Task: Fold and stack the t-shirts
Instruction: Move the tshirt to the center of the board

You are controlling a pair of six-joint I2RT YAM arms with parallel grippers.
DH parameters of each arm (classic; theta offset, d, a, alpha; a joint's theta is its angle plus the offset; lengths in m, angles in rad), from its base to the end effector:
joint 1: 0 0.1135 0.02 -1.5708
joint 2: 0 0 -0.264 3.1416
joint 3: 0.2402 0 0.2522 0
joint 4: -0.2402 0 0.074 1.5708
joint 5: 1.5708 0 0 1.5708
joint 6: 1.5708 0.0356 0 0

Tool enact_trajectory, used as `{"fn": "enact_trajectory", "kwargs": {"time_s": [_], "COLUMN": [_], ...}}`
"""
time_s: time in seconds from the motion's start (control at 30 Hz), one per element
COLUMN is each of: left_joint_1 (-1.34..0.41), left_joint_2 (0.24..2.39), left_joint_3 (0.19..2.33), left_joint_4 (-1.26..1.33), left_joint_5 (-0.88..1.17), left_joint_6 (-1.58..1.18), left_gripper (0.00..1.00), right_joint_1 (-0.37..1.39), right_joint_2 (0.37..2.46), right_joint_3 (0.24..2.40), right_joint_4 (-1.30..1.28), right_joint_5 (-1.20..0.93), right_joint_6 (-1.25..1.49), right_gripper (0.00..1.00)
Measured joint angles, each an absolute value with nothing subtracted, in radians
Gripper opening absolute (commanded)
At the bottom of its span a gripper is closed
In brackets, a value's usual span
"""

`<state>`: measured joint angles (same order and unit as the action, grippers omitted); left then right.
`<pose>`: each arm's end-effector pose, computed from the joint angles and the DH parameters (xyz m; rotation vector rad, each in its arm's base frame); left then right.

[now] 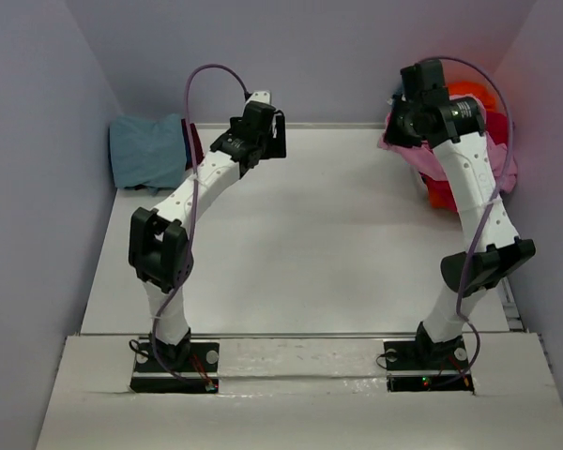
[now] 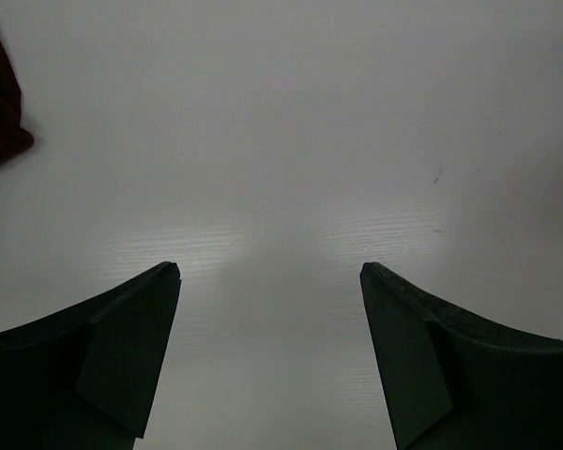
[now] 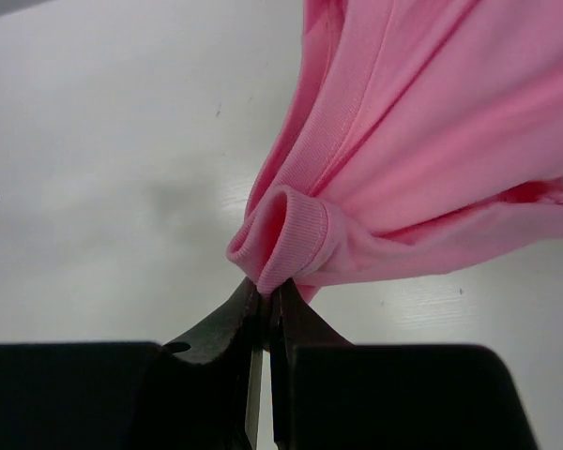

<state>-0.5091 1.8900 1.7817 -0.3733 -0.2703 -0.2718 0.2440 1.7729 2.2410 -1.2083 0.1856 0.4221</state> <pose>0.3966 -0.2105 0.3472 0.0744 2.0388 -0.2131 0.3364 0.0770 0.4627 0.2982 2.2794 0.1291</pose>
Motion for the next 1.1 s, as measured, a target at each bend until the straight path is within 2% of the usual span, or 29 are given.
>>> {"fn": "enact_trajectory", "kwargs": {"time_s": [0.2,0.33,0.5,0.73,1.1], "left_joint_1": [-0.514,-0.522,-0.522,-0.522,-0.522], "left_joint_2": [1.839,1.806,1.773,1.700,1.554], "left_joint_3": [1.686,1.636,1.601,1.502,1.369], "left_joint_4": [-0.340,-0.328,-0.308,-0.256,-0.161], "left_joint_5": [-0.277,-0.281,-0.273,-0.279,-0.308], "left_joint_6": [-0.275,-0.275,-0.283,-0.297,-0.310], "left_gripper": [0.89,0.89,0.89,0.89,0.89], "right_joint_1": [0.448,0.489,0.513,0.753,0.961], "right_joint_2": [1.767,1.766,1.767,1.745,1.787], "right_joint_3": [2.234,2.260,2.397,2.395,2.457], "right_joint_4": [-1.269,-1.320,-1.361,-1.365,-1.379], "right_joint_5": [0.263,0.299,0.336,0.447,0.582], "right_joint_6": [0.423,0.427,0.430,0.446,0.440], "right_gripper": [0.07,0.07,0.07,0.07,0.07]}}
